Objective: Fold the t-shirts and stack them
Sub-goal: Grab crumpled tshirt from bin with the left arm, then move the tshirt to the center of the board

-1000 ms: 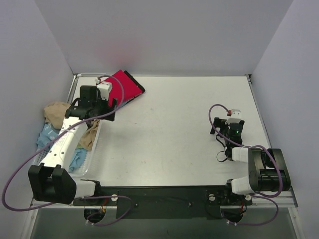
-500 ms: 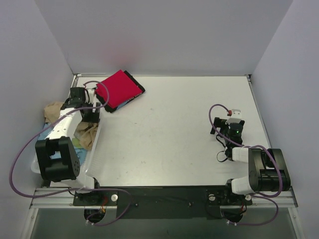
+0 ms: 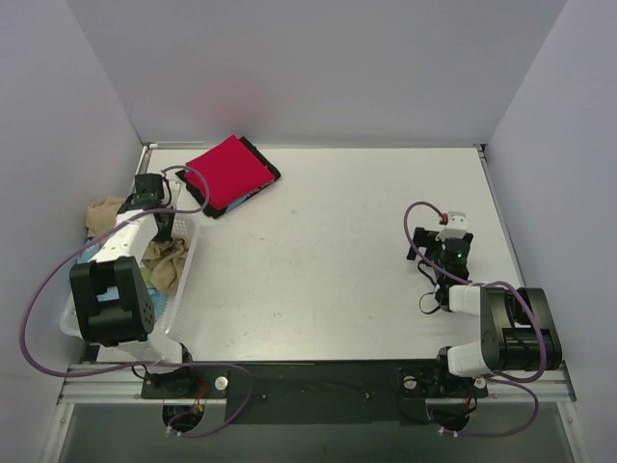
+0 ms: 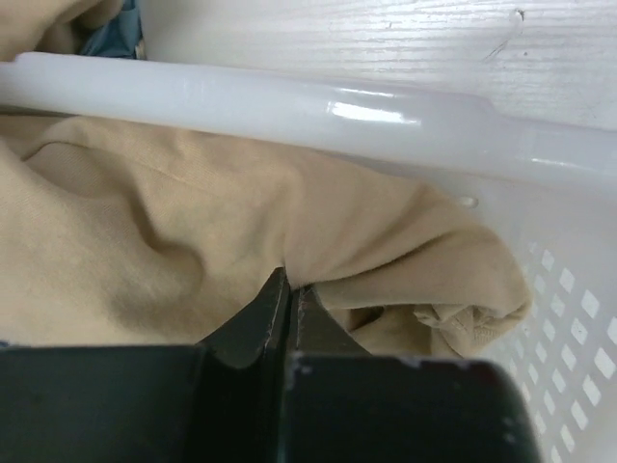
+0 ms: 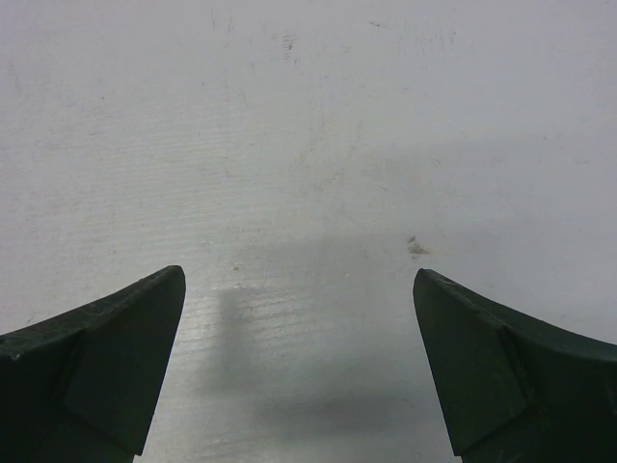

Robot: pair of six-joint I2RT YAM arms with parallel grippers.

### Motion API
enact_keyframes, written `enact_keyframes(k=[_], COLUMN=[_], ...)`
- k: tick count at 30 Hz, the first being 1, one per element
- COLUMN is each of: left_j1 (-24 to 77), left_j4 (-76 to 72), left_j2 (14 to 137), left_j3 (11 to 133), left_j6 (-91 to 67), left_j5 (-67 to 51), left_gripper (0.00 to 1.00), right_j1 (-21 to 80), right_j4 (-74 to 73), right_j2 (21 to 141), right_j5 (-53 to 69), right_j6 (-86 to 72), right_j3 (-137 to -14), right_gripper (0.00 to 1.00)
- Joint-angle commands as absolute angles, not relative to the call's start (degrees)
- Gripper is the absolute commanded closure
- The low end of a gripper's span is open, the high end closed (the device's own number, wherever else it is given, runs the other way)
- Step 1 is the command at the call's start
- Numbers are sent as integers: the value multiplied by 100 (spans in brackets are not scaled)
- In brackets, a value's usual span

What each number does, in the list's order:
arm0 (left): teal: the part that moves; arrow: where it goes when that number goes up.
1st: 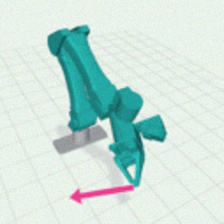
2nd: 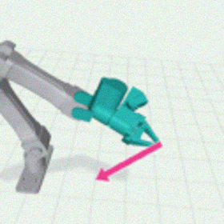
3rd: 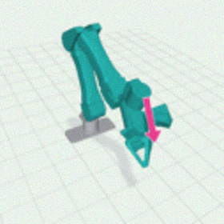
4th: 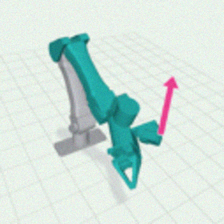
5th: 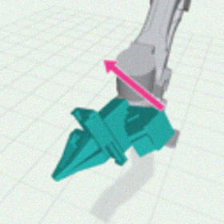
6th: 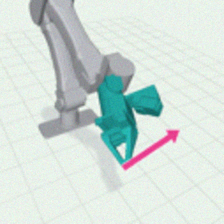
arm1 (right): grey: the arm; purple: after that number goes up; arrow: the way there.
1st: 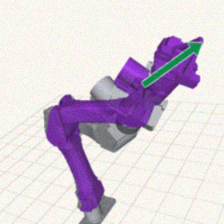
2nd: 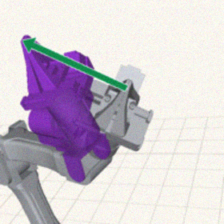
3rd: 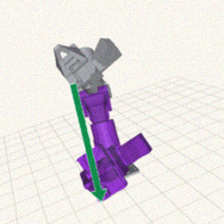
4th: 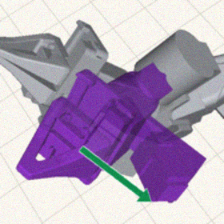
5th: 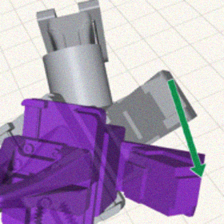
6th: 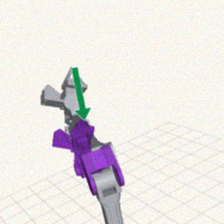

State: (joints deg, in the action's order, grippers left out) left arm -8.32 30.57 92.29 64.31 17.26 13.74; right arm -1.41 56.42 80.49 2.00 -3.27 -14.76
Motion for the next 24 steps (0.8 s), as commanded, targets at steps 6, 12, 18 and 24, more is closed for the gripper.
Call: enact_keyframes(k=[6,12,18,24], left_j1=[-853,-835,-572,1325], left_j4=[3812,4639,5703,6029], left_j2=[7955,7786,8444,9008], left_j3=[8188,10137,13337,15477], left_j6=[1925,1881,1723,2057], left_j5=[933,2,-1149,-1222], left_gripper=[100,100,100,100], right_j1=[-167,-158,-176,-176], right_j4=[6003,6012,6012,4522], right_j2=[7998,7998,7989,7482], right_j5=[343,351,369,439], right_j6=[-325,-325,-334,-308], right_j3=[-1485,-1485,-1477,-2264], right_gripper=[0,0,0,0])
